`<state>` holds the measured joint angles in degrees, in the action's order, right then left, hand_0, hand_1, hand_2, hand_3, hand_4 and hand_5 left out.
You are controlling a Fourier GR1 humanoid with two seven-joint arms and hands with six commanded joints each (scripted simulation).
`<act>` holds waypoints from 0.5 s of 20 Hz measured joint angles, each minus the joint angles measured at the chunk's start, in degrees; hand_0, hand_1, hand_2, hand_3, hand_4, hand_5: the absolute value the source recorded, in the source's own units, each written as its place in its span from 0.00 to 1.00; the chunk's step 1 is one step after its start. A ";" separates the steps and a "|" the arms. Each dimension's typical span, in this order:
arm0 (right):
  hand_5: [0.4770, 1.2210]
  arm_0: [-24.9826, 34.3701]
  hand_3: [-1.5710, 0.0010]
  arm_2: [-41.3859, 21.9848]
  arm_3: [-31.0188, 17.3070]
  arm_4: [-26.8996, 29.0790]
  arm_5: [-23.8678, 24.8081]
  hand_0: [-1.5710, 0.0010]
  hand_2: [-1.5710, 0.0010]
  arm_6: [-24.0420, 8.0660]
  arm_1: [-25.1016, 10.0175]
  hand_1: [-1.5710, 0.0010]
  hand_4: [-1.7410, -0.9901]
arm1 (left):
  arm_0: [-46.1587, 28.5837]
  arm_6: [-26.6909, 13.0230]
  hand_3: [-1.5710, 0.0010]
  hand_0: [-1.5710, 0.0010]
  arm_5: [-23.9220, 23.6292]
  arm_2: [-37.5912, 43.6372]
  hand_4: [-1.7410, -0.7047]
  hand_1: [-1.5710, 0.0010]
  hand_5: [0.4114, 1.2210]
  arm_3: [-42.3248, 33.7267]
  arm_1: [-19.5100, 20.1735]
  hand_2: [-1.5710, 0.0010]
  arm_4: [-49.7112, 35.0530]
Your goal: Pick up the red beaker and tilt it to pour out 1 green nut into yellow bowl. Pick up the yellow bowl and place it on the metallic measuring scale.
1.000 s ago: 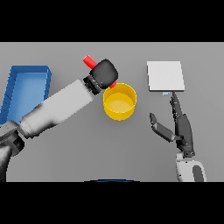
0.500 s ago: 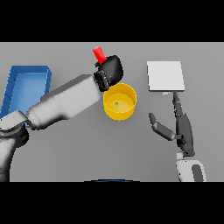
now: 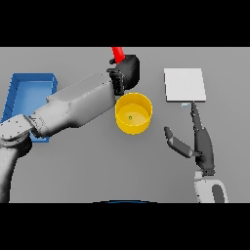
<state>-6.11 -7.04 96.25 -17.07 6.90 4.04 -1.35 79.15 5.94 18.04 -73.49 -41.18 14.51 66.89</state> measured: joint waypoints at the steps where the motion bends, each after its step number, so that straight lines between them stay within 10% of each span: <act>1: 0.15 0.30 1.00 0.07 0.08 0.20 0.09 1.00 1.00 -0.07 0.19 1.00 0.71 | 1.56 1.07 0.00 0.00 -0.37 1.02 0.01 0.00 1.00 0.04 0.60 0.00 -1.04; 3: 0.15 0.59 1.00 0.40 -0.34 0.46 -0.06 1.00 1.00 0.79 -0.23 1.00 0.72 | 4.52 0.56 0.04 0.00 -2.93 2.66 0.06 0.00 1.00 2.59 1.49 0.11 -1.88; 5: 0.16 -0.15 1.00 0.15 -0.29 0.50 -0.34 1.00 1.00 2.23 -0.28 1.00 0.74 | 7.87 0.92 0.34 0.00 -3.99 4.90 0.04 0.00 1.00 4.18 3.51 0.07 -3.47; 10: 0.16 1.09 1.00 1.36 -0.94 4.30 -2.32 1.00 1.00 1.75 -0.19 1.00 0.73 | 14.35 -1.35 0.11 0.00 -5.50 13.16 0.02 0.00 1.00 14.15 5.48 0.02 -10.84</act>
<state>-5.02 -5.69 95.32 -12.78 4.58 5.79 -1.54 93.49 4.59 12.55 -60.33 -27.03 20.00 56.04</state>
